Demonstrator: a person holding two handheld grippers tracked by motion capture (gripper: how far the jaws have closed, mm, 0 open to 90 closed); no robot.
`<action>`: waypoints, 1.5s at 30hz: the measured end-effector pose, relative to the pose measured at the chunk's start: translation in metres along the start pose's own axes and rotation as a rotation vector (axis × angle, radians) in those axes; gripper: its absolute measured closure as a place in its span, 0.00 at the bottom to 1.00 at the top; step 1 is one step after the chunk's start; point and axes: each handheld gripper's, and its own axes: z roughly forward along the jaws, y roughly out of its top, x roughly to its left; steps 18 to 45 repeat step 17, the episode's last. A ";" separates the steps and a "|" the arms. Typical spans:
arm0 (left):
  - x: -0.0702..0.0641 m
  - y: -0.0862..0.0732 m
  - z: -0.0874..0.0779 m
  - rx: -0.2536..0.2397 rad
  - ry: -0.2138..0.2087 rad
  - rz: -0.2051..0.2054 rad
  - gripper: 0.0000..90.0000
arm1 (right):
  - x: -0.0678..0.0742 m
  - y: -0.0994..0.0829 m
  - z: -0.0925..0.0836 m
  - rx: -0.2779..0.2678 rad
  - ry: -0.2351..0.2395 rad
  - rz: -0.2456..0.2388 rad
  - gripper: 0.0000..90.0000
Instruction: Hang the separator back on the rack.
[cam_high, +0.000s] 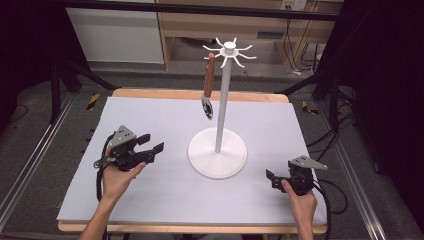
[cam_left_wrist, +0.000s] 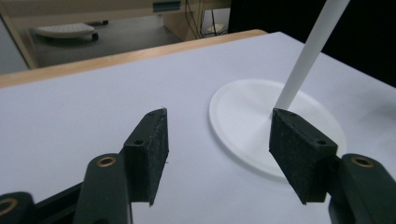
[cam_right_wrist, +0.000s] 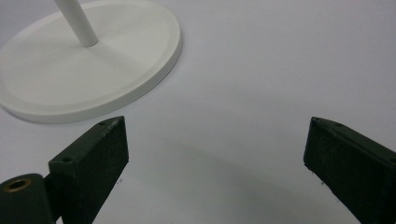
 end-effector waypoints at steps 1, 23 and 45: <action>0.003 -0.005 0.000 0.009 0.008 -0.007 0.41 | -0.001 -0.001 0.000 -0.003 0.000 0.003 0.08; 0.049 -0.061 -0.015 0.082 0.160 -0.084 0.39 | -0.014 -0.011 0.003 0.022 -0.041 0.036 0.08; 0.049 -0.061 -0.015 0.082 0.160 -0.084 0.39 | -0.014 -0.011 0.003 0.022 -0.041 0.036 0.08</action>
